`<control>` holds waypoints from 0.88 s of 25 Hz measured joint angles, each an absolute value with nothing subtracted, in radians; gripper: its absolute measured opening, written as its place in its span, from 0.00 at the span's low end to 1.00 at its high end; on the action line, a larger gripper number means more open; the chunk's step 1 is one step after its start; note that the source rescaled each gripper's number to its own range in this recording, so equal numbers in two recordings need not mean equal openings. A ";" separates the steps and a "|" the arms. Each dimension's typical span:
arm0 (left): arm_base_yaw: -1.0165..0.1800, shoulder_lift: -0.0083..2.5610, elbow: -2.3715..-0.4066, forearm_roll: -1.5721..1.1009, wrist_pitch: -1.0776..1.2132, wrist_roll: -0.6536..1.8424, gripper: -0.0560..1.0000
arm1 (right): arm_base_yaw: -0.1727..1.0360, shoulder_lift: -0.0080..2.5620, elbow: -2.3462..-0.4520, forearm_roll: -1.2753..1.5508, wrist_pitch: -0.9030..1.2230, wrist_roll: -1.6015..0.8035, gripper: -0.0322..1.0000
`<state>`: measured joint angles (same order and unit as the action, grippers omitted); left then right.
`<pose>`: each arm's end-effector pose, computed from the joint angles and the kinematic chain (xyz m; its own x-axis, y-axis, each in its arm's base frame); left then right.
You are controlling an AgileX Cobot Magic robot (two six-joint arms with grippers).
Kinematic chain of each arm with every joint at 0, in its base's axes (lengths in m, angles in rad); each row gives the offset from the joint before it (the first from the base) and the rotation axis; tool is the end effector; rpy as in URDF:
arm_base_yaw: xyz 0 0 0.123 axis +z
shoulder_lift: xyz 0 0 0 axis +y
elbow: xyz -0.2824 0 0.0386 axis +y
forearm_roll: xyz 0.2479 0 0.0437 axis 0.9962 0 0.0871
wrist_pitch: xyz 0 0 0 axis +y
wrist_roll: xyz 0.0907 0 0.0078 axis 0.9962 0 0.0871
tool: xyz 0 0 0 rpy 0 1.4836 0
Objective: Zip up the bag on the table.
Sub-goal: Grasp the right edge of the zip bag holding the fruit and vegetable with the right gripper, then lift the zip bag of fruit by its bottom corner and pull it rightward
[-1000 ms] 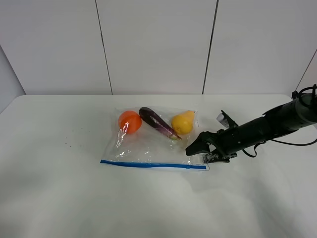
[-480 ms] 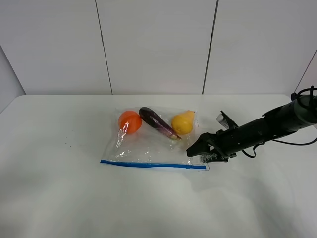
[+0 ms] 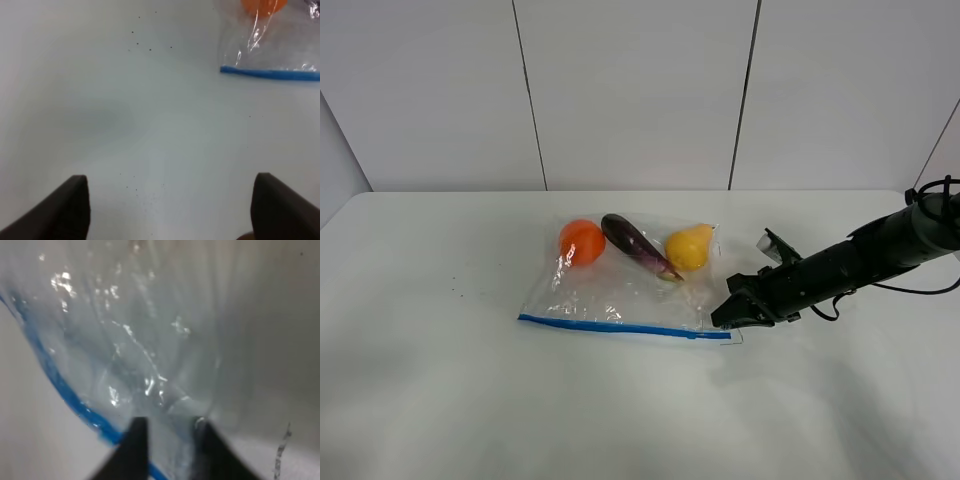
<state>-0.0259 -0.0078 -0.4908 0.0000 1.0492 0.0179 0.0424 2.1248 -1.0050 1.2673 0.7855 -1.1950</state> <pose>-0.0045 0.0001 0.2755 -0.4463 0.0295 -0.8944 0.0339 0.9993 0.0160 0.3423 0.0761 0.0737 -0.9597 -0.0711 -0.2719 -0.2363 0.7280 0.6436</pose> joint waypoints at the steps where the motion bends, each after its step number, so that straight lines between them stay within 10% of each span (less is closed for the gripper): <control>1: -0.026 -0.008 -0.491 0.000 1.049 0.018 0.95 | 0.042 2.125 -1.005 1.267 0.788 -1.195 0.03; 22: -0.026 -0.008 -0.491 0.000 1.049 0.018 0.95 | 0.042 2.125 -1.005 1.430 1.180 -1.187 0.03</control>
<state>-0.0259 -0.0078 -0.4908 0.0000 1.0492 0.0179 0.0424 2.1248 -1.0050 1.4303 1.1800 -1.1866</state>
